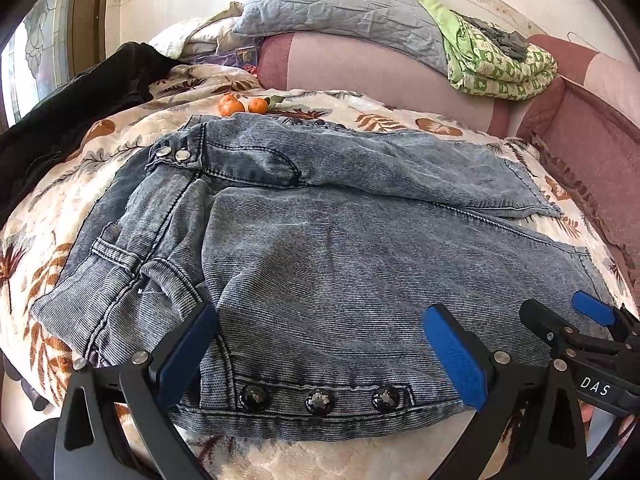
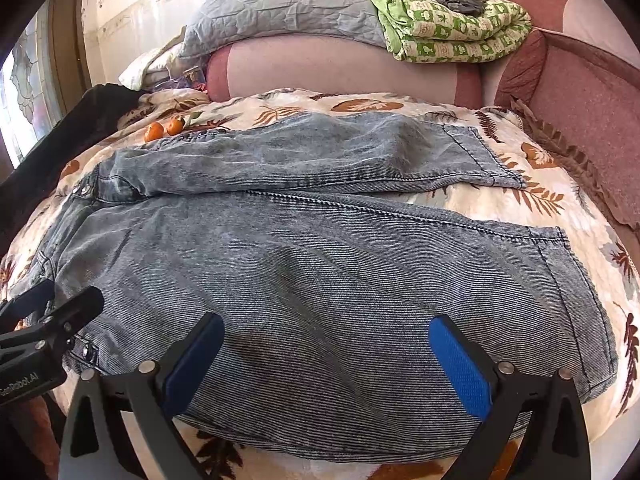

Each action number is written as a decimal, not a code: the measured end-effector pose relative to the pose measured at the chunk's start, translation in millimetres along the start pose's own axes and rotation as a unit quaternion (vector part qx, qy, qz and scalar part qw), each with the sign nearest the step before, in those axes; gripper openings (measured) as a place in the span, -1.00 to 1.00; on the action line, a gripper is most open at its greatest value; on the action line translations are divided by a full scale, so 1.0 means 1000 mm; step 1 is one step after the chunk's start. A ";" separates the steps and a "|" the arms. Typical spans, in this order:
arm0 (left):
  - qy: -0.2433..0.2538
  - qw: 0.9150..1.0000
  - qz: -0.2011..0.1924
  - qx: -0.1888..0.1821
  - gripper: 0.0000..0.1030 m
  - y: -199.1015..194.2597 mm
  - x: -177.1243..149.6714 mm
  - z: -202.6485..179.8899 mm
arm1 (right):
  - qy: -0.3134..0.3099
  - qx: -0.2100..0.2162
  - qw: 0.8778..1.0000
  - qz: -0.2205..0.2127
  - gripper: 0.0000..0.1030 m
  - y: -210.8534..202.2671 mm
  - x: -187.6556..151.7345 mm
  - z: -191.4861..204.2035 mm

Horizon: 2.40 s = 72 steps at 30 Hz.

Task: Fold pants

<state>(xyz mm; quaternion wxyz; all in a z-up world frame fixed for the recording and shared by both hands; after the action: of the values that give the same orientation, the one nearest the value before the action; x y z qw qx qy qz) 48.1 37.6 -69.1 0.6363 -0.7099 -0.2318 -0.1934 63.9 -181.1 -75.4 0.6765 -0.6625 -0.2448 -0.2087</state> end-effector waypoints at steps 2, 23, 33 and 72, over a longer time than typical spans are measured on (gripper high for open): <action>-0.001 1.000 0.001 -0.013 1.00 -0.007 0.001 0.001 | 0.006 0.004 1.000 -0.009 1.00 -0.004 0.002 -0.002; -0.110 0.984 -0.077 -0.118 0.99 -0.020 0.107 0.056 | 0.119 0.074 0.990 -0.030 1.00 -0.029 0.056 -0.096; -0.092 0.995 0.033 0.004 0.99 0.042 0.181 0.119 | 0.151 0.113 0.978 0.090 1.00 0.050 0.179 -0.207; -0.106 0.981 0.153 0.047 -0.94 0.171 0.250 0.171 | 0.103 -0.022 0.982 0.156 -0.49 0.201 0.271 -0.243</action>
<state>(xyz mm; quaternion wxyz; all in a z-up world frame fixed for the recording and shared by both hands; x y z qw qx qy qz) 347.3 213.5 -85.9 0.6628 -0.7228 -0.1953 -0.0067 413.8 -405.6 -71.3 0.7076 -0.6822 -0.0629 -0.1732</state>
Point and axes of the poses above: each gripper's, at about its wrist camera, not at the fingertips, and y roughly the way its jaws point, z to its left, x to its top, the point moved 5 cm from there along y, roughly the way its jaws point, and after that the axes turned 9 degrees about z, right-handed, at the moved point
